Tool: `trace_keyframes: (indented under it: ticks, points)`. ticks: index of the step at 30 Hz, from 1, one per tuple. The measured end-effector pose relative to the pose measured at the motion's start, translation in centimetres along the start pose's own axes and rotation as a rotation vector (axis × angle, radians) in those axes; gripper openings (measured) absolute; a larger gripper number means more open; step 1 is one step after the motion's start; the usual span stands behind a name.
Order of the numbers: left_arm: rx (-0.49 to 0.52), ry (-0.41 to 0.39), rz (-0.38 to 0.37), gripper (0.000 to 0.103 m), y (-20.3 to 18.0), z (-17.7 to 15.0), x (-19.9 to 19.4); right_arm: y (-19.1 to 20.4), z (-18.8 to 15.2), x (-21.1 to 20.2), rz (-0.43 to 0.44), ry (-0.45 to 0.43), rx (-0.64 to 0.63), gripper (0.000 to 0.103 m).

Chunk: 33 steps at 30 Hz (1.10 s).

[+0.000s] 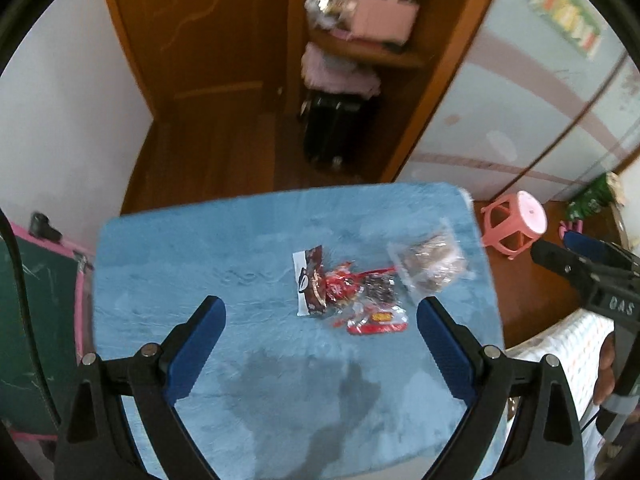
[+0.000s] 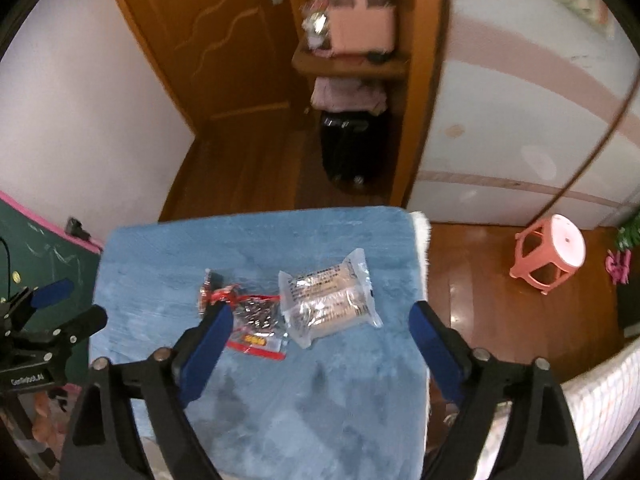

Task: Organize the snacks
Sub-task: 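Grasp the brown chocolate wafer with left tool while right tool grasps clear cracker bag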

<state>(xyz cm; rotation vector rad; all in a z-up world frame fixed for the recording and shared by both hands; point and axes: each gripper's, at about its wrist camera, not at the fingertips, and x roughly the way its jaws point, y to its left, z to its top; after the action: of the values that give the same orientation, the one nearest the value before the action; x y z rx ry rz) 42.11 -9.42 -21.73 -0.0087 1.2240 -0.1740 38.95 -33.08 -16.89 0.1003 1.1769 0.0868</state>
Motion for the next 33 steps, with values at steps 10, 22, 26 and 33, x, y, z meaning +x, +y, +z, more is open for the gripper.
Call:
trace_keyframes:
  ticks: [10,22,26,33]
  points:
    - [-0.085,0.141,0.062,0.096,0.2,0.6,13.0,-0.8,-0.3,13.6,0.026,0.185,-0.086,0.096]
    - [-0.253,0.194,0.032,0.089,3.4,0.3,18.1,-0.4,-3.0,18.2,0.022,0.276,-0.186,0.103]
    - [-0.310,0.208,0.006,0.086,4.6,-0.5,18.8,-1.9,-3.1,18.3,0.062,0.274,-0.155,0.103]
    - [-0.339,0.201,-0.034,0.055,5.0,-1.9,19.1,-1.9,-3.9,18.0,0.028,0.235,-0.168,0.097]
